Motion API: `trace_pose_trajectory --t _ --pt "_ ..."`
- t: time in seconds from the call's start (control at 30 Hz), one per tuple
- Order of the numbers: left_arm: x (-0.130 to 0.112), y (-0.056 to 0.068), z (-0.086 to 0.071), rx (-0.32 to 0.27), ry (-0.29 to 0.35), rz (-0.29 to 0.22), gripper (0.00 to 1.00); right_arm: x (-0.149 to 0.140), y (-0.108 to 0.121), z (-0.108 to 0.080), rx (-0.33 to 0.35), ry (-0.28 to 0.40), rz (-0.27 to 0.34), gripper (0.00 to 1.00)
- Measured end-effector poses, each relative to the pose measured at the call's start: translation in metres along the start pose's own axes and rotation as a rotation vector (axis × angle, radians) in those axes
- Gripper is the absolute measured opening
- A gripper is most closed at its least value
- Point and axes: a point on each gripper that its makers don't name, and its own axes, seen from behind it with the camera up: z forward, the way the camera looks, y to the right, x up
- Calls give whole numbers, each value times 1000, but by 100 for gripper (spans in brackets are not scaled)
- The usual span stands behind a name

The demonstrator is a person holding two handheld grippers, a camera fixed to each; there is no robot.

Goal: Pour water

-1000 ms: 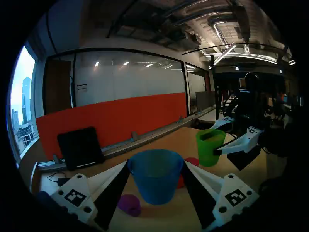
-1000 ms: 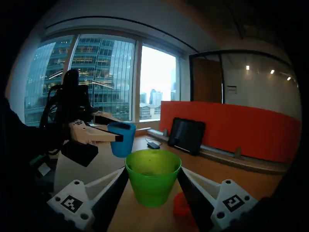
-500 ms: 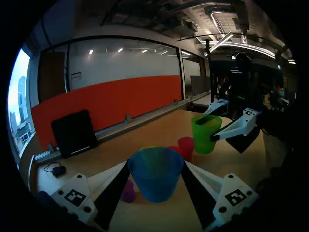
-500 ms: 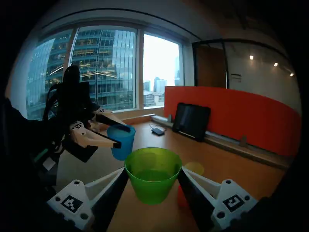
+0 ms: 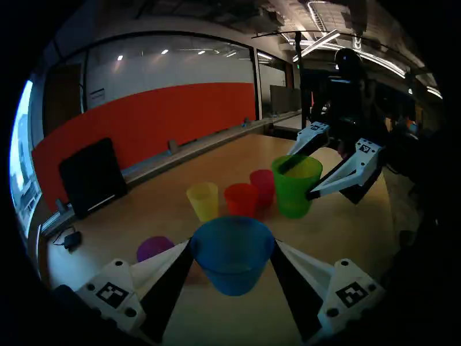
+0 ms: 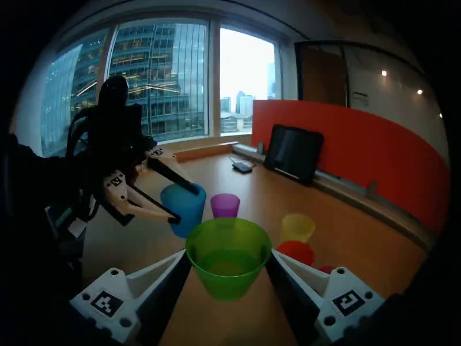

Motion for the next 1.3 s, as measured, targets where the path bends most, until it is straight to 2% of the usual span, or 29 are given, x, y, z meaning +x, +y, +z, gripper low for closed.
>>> trace_pose_trajectory --t 0.47,0.87,1.3 --pt "-31 12 17 -54 -102 63 90 -31 5 15 19 -82 -9 90" --pt "-55 18 34 -105 -174 58 90 -66 10 28 24 -173 -37 91" --pt "-69 20 46 -131 -192 33 90 -85 13 44 32 -210 -34 91"
